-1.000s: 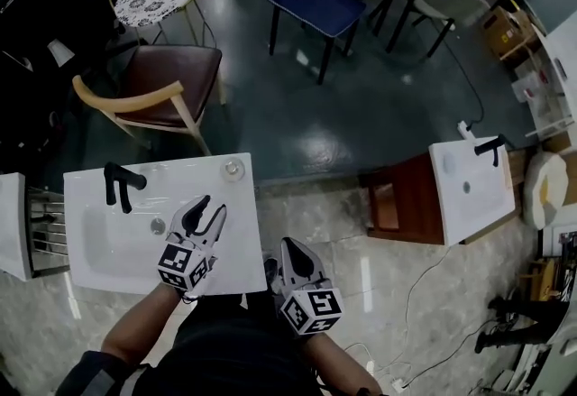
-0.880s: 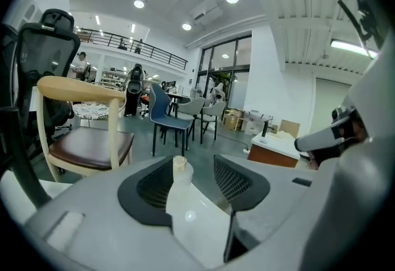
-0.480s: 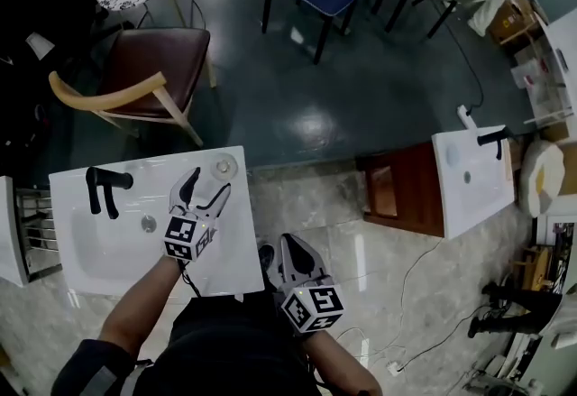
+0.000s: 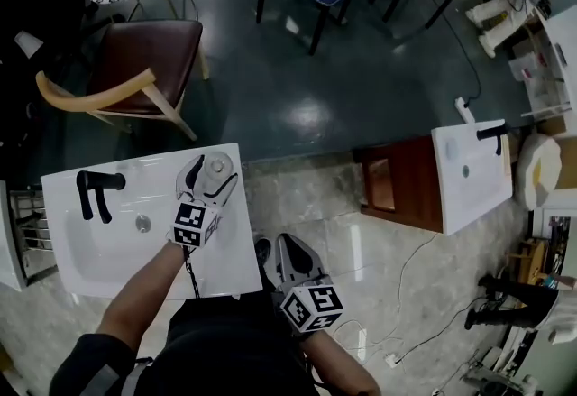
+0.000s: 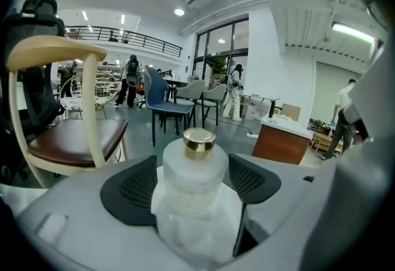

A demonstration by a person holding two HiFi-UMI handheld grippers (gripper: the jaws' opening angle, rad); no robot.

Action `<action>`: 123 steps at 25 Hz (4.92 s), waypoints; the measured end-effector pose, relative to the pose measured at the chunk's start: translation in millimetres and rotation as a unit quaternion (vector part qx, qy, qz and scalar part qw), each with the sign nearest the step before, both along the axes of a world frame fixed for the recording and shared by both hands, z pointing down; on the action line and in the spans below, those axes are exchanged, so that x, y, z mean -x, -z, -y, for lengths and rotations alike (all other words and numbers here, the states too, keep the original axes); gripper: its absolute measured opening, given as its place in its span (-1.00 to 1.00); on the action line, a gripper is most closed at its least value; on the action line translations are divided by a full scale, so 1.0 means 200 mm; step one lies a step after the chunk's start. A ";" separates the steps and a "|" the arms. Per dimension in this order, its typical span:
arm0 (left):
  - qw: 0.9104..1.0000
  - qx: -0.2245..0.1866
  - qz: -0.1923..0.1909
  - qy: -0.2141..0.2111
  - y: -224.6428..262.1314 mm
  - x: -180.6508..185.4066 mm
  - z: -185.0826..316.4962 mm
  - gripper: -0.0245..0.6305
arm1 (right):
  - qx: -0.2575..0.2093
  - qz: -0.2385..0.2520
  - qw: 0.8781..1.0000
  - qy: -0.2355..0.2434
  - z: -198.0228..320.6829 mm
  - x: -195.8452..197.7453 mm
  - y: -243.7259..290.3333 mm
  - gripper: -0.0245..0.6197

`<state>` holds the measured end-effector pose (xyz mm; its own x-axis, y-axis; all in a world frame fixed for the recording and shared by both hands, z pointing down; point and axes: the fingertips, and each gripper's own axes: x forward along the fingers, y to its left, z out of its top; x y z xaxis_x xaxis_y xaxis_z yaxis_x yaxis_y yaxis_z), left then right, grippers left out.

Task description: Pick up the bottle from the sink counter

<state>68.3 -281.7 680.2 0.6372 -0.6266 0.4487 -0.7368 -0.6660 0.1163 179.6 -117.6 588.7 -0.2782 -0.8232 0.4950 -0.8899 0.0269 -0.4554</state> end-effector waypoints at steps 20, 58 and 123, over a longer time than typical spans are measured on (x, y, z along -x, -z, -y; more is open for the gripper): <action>1.000 -0.010 0.008 -0.006 -0.04 -0.06 0.07 0.13 | 0.005 0.000 1.000 0.001 -0.05 0.02 -0.01 -0.90; 0.999 -0.017 -0.045 -0.018 0.66 0.24 -0.57 0.13 | -0.043 -0.006 0.997 0.064 -0.16 0.28 0.19 -0.90; 0.997 -0.033 -0.068 -0.017 1.02 0.42 -0.90 0.13 | -0.152 -0.093 0.976 0.125 -0.13 0.41 0.53 -0.90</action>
